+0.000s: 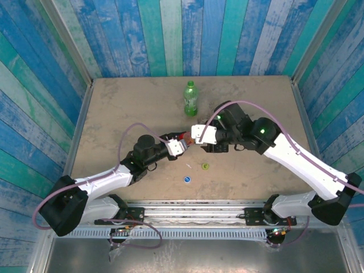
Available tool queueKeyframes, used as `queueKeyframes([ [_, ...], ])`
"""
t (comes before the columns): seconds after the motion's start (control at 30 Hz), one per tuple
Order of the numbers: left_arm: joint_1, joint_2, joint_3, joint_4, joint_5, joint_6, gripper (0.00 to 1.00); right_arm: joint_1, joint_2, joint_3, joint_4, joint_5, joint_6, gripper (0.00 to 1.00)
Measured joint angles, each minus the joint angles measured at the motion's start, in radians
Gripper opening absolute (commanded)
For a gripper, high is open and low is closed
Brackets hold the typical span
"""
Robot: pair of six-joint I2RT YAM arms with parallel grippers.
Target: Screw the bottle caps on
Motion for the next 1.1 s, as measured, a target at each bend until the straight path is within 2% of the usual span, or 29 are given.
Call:
queueKeyframes([
  [0.17, 0.000, 0.000, 0.000, -0.002, 0.003, 0.001, 0.51, 0.013, 0.077, 0.061, -0.014, 0.027, -0.113, 0.53],
  [0.33, 0.000, 0.000, 0.000, -0.012, 0.007, 0.004, 0.51, 0.015, 0.127, 0.082, -0.022, 0.025, -0.141, 0.49],
  [0.43, 0.000, -0.004, 0.000, -0.017, 0.009, 0.005, 0.51, 0.012, 0.145, 0.082, -0.032, 0.011, -0.146, 0.41],
  [0.57, 0.000, -0.009, 0.000, -0.027, 0.014, 0.007, 0.52, 0.005, 0.153, 0.084, -0.048, -0.013, -0.143, 0.24],
  [0.77, -0.001, -0.010, 0.000, -0.034, 0.019, 0.007, 0.52, -0.001, 0.153, 0.085, -0.060, -0.040, -0.106, 0.23],
  [0.87, -0.001, -0.010, 0.000, -0.036, 0.024, 0.006, 0.52, -0.004, 0.152, 0.084, -0.058, -0.060, -0.022, 0.22],
  [0.9, -0.001, -0.010, 0.000, -0.037, 0.025, 0.005, 0.52, -0.005, 0.150, 0.081, -0.055, -0.065, 0.026, 0.16],
  [0.93, -0.001, -0.010, 0.000, -0.037, 0.025, 0.003, 0.52, -0.005, 0.147, 0.076, -0.047, -0.069, 0.096, 0.11],
  [1.1, 0.001, -0.011, -0.002, -0.037, 0.014, 0.000, 0.52, 0.004, 0.113, 0.008, 0.043, -0.052, 0.533, 0.03],
])
